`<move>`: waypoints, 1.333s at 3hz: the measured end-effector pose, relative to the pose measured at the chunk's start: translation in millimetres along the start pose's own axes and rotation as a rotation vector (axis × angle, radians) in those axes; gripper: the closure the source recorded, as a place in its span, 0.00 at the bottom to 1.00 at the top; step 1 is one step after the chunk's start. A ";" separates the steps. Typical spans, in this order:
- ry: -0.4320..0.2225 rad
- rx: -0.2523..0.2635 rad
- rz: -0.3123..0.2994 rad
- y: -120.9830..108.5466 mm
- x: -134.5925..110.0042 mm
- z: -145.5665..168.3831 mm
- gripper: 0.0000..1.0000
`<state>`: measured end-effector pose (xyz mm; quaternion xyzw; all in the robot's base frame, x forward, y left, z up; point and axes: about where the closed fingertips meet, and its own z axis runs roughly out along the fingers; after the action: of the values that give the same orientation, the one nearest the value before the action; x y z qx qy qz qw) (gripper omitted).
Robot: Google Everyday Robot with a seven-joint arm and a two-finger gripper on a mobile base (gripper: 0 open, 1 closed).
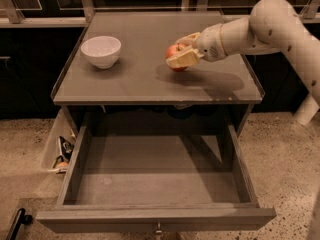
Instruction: Place apple into top drawer
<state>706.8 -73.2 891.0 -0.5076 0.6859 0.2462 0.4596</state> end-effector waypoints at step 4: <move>0.054 0.102 -0.042 113.5 62.9 -75.8 1.00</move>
Offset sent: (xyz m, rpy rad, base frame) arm -0.1179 -0.0576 0.0255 -0.0352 -0.1565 -0.0567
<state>569.3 -122.5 855.7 -0.5042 0.6991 0.1875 0.4711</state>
